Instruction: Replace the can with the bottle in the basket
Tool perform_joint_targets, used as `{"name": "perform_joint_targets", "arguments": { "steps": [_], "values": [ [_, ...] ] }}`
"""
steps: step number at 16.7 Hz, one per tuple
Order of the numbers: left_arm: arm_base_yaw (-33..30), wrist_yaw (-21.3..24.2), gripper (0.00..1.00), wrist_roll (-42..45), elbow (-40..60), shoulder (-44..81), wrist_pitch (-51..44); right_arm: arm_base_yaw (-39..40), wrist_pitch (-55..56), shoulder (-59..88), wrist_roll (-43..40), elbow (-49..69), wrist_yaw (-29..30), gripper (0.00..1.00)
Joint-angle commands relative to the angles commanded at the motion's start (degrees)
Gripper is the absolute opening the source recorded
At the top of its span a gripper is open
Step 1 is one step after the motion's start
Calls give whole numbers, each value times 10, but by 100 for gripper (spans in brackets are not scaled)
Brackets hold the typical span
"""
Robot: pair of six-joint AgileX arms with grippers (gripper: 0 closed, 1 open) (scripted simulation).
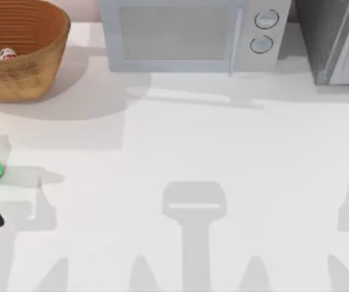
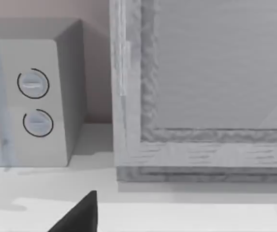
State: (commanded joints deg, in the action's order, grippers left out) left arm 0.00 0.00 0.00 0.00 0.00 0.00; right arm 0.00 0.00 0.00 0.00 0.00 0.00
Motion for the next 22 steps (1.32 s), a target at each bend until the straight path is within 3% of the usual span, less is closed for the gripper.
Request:
{"name": "perform_joint_targets", "arguments": {
  "steps": [5,9,14,22],
  "values": [
    [1,2,100,2,33,31,-14,0,0,0,0,0,0,100],
    [5,12,100,8,153,148,-71,0,0,0,0,0,0,100],
    [13,38,100,18,384,384,-186,0,0,0,0,0,0,100],
    [36,93,100,37,835,861,-415,0,0,0,0,0,0,100]
  ]
}}
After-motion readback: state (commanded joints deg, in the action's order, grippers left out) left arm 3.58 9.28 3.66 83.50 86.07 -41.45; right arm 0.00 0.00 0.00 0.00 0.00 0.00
